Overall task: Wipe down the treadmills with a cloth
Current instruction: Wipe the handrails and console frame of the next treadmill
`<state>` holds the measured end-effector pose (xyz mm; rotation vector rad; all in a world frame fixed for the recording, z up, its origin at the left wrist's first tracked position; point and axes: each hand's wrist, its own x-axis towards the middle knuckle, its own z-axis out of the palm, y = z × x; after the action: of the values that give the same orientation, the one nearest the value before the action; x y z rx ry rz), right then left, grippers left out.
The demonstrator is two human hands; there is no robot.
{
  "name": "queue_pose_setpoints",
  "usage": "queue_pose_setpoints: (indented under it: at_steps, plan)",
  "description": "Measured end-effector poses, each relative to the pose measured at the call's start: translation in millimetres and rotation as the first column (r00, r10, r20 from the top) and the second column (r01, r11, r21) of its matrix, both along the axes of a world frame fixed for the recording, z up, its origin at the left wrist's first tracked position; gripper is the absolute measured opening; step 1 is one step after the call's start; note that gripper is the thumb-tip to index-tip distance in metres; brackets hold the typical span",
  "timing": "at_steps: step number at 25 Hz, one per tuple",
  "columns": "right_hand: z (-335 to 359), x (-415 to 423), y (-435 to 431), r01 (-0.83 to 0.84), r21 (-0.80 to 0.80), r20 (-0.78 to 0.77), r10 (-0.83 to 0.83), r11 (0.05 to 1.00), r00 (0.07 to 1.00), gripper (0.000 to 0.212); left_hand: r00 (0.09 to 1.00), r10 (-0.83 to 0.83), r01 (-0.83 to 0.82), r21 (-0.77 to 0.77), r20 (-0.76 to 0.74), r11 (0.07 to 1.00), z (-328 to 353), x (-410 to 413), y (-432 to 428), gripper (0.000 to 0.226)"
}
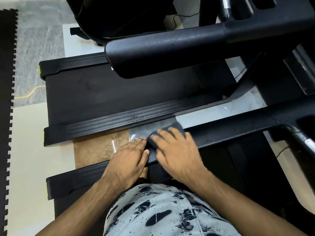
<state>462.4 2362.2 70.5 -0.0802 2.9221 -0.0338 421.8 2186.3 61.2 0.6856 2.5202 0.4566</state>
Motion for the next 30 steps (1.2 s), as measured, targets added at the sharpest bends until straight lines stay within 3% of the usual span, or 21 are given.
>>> queue_pose_setpoints:
  at_steps: [1, 2, 4, 5, 7, 9, 10, 11, 13, 14, 16, 17, 18, 20, 21, 24, 25, 26, 28, 30]
  plan:
    - [4, 0, 11, -0.089, -0.021, 0.02, 0.089, 0.996, 0.996, 0.047, 1.0, -0.017, 0.017, 0.001, -0.002, 1.0, 0, -3, 2, 0.055]
    - [4, -11, 35, -0.049, -0.073, 0.058, 0.054, 0.996, 0.997, 0.045, 1.0, -0.031, 0.031, 0.0, 0.002, 1.0, -1, -4, 4, 0.055]
    - [7, -36, 67, 0.308, 0.004, 0.111, -0.307, 0.951, 0.945, 0.041, 0.999, -0.05, 0.05, -0.001, 0.019, 0.999, -2, -1, 7, 0.056]
    - [6, -33, 65, 0.366, 0.067, 0.097, -0.371, 0.928, 0.924, 0.041, 0.998, -0.052, 0.052, -0.001, 0.027, 0.999, -2, 2, 9, 0.057]
    - [-2, -9, 30, 0.131, 0.026, 0.037, -0.132, 0.991, 0.991, 0.046, 0.998, -0.054, 0.054, -0.011, 0.027, 0.998, -1, 6, 13, 0.059]
    - [2, 10, 24, -0.073, -0.029, 0.005, 0.073, 0.997, 0.997, 0.05, 0.997, -0.079, 0.079, -0.018, 0.008, 0.997, 3, 2, 18, 0.065]
    - [2, 0, 48, -0.026, -0.066, 0.013, 0.027, 0.997, 1.0, 0.048, 0.997, -0.081, 0.081, -0.015, 0.008, 0.997, 3, 0, 21, 0.064]
    - [5, -15, 69, 0.171, -0.052, -0.011, -0.172, 0.984, 0.985, 0.046, 0.997, -0.082, 0.082, -0.014, 0.014, 0.997, 4, 1, 25, 0.062]
    - [9, -22, 71, 0.371, 0.069, -0.022, -0.37, 0.926, 0.929, 0.042, 0.997, -0.073, 0.073, -0.013, 0.011, 0.997, 5, 3, 29, 0.058]
    - [3, -14, 58, 0.301, 0.071, -0.059, -0.297, 0.951, 0.953, 0.044, 0.997, -0.072, 0.071, -0.017, -0.003, 0.997, 6, 4, 31, 0.058]
    - [-2, 8, 34, -0.007, 0.005, -0.067, 0.008, 1.0, 0.998, 0.05, 0.996, -0.086, 0.086, -0.015, -0.023, 0.996, 6, 1, 35, 0.058]
    - [0, 8, 48, -0.077, -0.006, -0.007, 0.077, 0.997, 0.997, 0.05, 0.995, -0.096, 0.096, -0.015, -0.025, 0.995, 7, 0, 37, 0.058]
    - [0, -5, 76, 0.011, -0.031, -0.002, -0.011, 0.999, 1.0, 0.048, 0.995, -0.102, 0.102, -0.012, -0.022, 0.995, 6, 0, 40, 0.058]
    - [8, -22, 93, 0.385, 0.049, 0.006, -0.386, 0.921, 0.922, 0.042, 0.994, -0.107, 0.107, -0.009, -0.013, 0.994, 5, 2, 43, 0.058]
    - [6, -20, 88, 0.407, 0.087, -0.025, -0.406, 0.909, 0.913, 0.041, 0.994, -0.109, 0.109, -0.009, -0.018, 0.994, 5, 3, 45, 0.058]
    - [-5, 14, 45, 0.011, 0.012, -0.081, -0.01, 1.0, 0.997, 0.049, 0.99, -0.131, 0.131, -0.006, -0.045, 0.991, 9, 3, 54, 0.064]
    - [-2, 10, 63, -0.034, -0.019, -0.019, 0.034, 0.999, 0.999, 0.049, 0.99, -0.131, 0.131, -0.005, -0.047, 0.991, 10, 3, 58, 0.065]
    - [1, -6, 93, 0.085, -0.047, -0.033, -0.087, 0.995, 0.996, 0.049, 0.991, -0.126, 0.126, -0.008, -0.042, 0.992, 10, 3, 60, 0.062]
    - [10, -21, 112, 0.397, 0.084, 0.029, -0.4, 0.914, 0.916, 0.052, 0.993, -0.111, 0.11, -0.017, -0.031, 0.994, 9, 5, 62, 0.058]
    - [7, -8, 86, 0.31, 0.076, -0.045, -0.308, 0.948, 0.95, 0.063, 0.993, -0.11, 0.109, -0.025, -0.036, 0.994, 10, 8, 66, 0.058]
